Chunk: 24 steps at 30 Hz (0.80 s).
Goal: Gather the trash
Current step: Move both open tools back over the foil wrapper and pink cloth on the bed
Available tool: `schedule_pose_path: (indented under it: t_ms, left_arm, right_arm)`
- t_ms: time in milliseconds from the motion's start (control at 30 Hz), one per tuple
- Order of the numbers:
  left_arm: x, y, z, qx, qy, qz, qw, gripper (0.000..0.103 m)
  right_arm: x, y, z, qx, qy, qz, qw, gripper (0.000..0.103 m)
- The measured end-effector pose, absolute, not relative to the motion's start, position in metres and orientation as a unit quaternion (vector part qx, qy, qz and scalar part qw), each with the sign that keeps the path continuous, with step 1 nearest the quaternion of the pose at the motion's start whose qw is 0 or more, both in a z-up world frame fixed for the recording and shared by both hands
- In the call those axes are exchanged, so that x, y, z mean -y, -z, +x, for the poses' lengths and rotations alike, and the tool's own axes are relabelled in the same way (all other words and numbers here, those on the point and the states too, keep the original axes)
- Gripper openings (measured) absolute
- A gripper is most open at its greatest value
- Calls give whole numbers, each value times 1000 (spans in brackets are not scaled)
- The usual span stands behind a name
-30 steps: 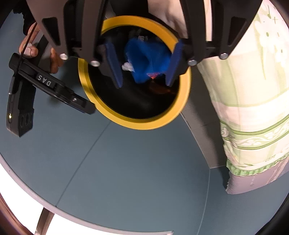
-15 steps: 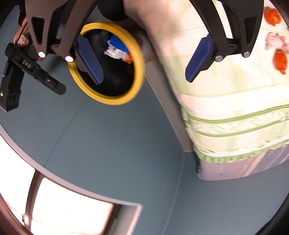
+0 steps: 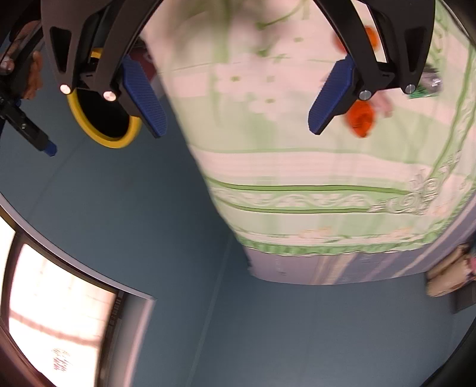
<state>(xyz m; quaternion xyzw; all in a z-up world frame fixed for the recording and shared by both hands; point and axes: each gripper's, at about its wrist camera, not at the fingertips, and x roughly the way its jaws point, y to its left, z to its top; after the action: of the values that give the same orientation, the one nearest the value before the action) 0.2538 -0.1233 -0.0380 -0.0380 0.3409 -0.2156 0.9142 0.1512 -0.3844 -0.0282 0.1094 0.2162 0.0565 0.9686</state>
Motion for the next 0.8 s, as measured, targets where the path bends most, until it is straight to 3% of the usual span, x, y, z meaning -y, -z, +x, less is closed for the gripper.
schedule_pose_path:
  t_ms: [367,800]
  left_arm:
    - [5,49,250,-348,119,-67,927,93]
    - [-93,100,254,-382,38,-108,917,93]
  right_arm:
    - [286,30,193,-249,-145,68,955,80]
    - [177,83,251,-323,-229,11,918,80]
